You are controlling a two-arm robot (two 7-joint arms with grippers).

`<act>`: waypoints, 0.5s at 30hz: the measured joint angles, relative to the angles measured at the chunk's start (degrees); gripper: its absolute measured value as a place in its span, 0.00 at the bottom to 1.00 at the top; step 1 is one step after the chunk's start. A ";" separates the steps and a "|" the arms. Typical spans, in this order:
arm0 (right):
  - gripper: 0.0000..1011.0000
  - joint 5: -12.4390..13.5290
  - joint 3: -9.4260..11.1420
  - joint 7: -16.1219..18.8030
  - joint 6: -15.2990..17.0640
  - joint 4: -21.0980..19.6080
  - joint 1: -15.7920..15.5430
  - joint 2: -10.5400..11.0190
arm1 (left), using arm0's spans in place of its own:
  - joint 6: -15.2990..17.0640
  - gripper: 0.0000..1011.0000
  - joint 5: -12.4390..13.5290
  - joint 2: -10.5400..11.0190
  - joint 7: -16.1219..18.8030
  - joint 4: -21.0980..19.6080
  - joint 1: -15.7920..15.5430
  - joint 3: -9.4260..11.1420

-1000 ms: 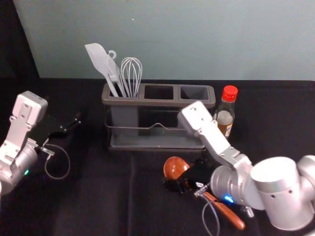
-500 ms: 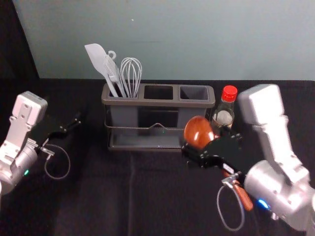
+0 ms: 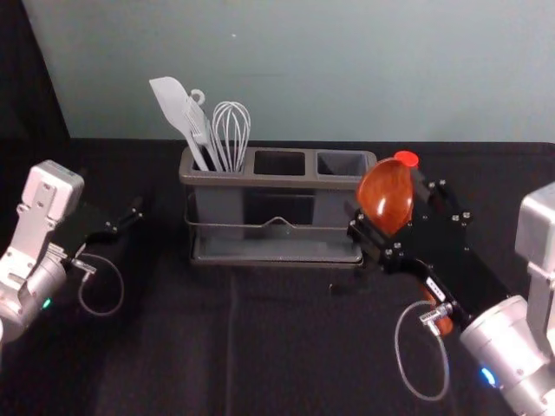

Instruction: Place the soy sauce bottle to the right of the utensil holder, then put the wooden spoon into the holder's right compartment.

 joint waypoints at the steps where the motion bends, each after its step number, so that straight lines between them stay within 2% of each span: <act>1: 0.83 -0.86 -0.29 -0.80 -1.35 0.27 -0.18 -0.09 | 0.00 0.99 0.00 0.00 0.00 0.00 0.00 0.00; 6: 0.83 -1.09 -0.85 -1.76 -2.45 1.14 0.24 0.26 | 0.00 0.99 0.00 0.00 0.00 0.00 0.00 0.00; 15: 0.83 -0.74 -1.06 -2.00 -1.28 1.63 0.92 0.53 | 0.00 0.99 0.00 0.00 0.00 0.00 0.00 0.00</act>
